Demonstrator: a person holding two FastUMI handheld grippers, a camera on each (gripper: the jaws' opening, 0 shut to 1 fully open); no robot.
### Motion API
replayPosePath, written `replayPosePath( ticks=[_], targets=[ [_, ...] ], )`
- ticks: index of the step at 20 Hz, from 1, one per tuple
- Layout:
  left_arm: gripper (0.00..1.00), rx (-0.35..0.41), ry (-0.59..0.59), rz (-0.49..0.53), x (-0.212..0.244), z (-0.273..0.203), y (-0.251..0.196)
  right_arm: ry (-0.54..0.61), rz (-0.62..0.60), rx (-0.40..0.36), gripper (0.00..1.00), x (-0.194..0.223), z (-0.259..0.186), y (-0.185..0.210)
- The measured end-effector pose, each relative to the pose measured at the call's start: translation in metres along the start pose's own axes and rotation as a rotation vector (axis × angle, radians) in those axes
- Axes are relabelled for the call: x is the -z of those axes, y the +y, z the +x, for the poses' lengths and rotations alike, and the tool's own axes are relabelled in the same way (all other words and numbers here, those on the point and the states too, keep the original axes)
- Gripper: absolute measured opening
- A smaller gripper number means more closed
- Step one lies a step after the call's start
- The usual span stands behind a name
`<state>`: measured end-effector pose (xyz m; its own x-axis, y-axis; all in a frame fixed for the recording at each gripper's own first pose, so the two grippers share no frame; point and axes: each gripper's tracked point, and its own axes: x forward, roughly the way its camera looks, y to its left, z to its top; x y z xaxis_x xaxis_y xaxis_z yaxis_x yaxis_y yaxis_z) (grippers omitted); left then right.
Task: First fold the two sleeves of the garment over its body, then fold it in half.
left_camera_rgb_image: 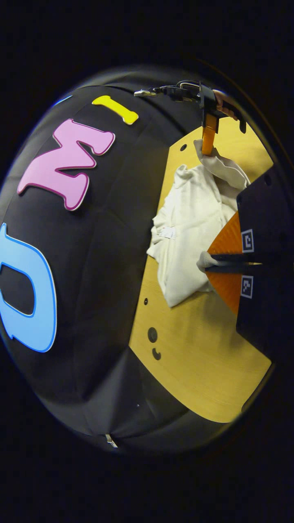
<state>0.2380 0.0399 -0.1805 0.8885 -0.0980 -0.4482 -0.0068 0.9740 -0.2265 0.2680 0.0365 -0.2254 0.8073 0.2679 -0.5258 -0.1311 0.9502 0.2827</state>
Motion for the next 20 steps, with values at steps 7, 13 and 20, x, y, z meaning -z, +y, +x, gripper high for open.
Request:
replayPosePath(
  ticks=[7, 13, 20],
  targets=[
    [0.06, 0.018, -0.089, 0.022, -0.063, 0.043, -0.015, -0.12, 0.031, 0.0, 0.07, -0.081, 0.04, 0.012],
    [0.06, -0.012, -0.149, 0.004, -0.106, 0.084, -0.004, -0.174, 0.053, 0.03, 0.07, -0.114, 0.075, 0.008],
    [0.06, -0.137, -0.096, 0.055, -0.1, 0.165, 0.052, -0.221, 0.029, 0.15, 0.07, -0.125, 0.132, -0.027]
  ],
)
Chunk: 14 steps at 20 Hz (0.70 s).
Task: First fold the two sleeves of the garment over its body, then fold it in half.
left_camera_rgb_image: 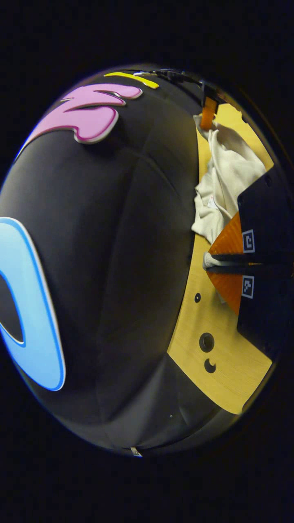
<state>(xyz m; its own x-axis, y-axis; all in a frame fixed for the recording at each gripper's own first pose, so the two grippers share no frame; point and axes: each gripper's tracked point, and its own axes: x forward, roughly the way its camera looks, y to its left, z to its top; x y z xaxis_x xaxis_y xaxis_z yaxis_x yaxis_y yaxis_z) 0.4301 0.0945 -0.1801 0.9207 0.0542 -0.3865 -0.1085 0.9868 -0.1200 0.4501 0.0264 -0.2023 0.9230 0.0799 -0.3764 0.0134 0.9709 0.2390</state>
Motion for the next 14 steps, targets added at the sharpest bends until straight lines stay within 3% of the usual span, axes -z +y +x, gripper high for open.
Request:
replayPosePath(
  ticks=[2, 3, 5, 6, 7, 8, 9, 10, 12, 14],
  targets=[
    [0.06, -0.011, 0.014, 0.01, 0.014, 0.017, 0.003, 0.008, 0.003, 0.026, 0.07, 0.011, 0.015, -0.005],
    [0.01, -0.014, 0.019, 0.02, 0.02, 0.026, 0.006, 0.011, -0.002, 0.033, 0.07, 0.015, 0.02, -0.004],
    [0.06, -0.032, 0.035, 0.046, 0.029, 0.037, 0.011, -0.009, -0.048, 0.024, 0.11, 0.015, 0.021, -0.001],
    [0.06, -0.038, 0.039, 0.054, 0.031, 0.038, 0.01, -0.029, -0.086, 0.009, 0.2, 0.014, 0.023, 0.003],
    [0.11, -0.042, 0.034, 0.059, 0.031, 0.036, 0.009, -0.049, -0.125, -0.001, 0.2, 0.011, 0.019, 0.004],
    [0.13, -0.049, 0.015, 0.059, 0.026, 0.034, 0.009, -0.07, -0.151, -0.011, 0.35, 0.006, 0.016, 0.009],
    [0.21, -0.044, -0.005, 0.064, 0.021, 0.029, 0.007, -0.087, -0.16, -0.02, 0.36, -0.001, 0.006, 0.013],
    [0.37, -0.035, -0.026, 0.067, 0.013, 0.023, 0.006, -0.1, -0.157, -0.024, 0.55, -0.006, 0.0, 0.015],
    [0.68, -0.053, -0.067, 0.08, -0.001, 0.005, 0.009, -0.128, -0.135, -0.049, 0.84, -0.013, -0.014, 0.019],
    [1.0, -0.06, -0.102, 0.09, -0.018, -0.015, 0.007, -0.155, -0.136, -0.063, 0.95, -0.021, -0.03, 0.018]
  ],
)
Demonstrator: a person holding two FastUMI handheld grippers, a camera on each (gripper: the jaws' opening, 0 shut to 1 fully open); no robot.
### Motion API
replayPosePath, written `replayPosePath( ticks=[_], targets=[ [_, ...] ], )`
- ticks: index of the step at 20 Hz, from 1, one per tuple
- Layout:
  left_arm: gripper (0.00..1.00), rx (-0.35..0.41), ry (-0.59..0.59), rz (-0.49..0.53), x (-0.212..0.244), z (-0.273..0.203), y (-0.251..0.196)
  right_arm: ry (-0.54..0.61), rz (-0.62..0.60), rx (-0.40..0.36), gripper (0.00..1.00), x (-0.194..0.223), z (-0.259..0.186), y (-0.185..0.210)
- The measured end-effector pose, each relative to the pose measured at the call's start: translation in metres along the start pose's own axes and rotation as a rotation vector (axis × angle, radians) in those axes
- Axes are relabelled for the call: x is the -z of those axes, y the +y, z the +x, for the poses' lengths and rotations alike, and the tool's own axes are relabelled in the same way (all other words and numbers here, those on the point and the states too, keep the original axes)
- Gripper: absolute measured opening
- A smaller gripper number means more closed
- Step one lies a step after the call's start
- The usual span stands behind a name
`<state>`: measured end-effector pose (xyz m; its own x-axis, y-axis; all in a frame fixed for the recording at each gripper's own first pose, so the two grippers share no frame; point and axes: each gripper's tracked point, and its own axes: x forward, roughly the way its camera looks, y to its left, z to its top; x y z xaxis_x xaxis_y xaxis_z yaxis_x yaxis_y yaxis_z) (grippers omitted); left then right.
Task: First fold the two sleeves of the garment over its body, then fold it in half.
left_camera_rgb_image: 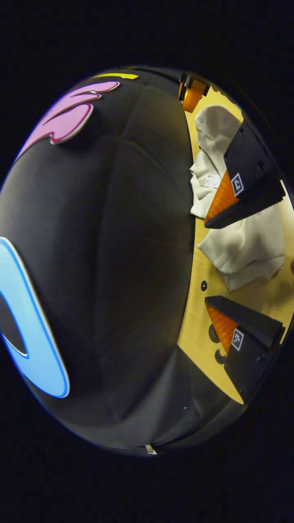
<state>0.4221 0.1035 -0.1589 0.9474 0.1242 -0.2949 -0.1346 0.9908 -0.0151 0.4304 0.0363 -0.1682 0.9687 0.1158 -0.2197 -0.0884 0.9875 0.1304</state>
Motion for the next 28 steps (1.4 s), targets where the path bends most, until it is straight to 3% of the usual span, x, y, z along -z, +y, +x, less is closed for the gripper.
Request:
replayPosePath(
  ticks=[6, 14, 22, 28],
  targets=[
    [1.0, -0.012, -0.083, -0.016, -0.039, -0.082, -0.002, -0.04, -0.068, 0.0, 0.98, -0.024, -0.069, -0.014],
    [1.0, 0.033, -0.26, -0.07, -0.106, -0.249, -0.024, -0.143, -0.064, 0.026, 0.98, -0.088, -0.196, -0.045],
    [0.99, 0.046, -0.275, -0.046, -0.085, -0.411, -0.022, -0.202, 0.011, 0.073, 0.96, -0.121, -0.362, -0.047],
    [0.99, 0.075, -0.31, -0.015, -0.052, -0.515, -0.026, -0.199, -0.028, 0.055, 0.96, -0.098, -0.461, -0.029]
  ],
)
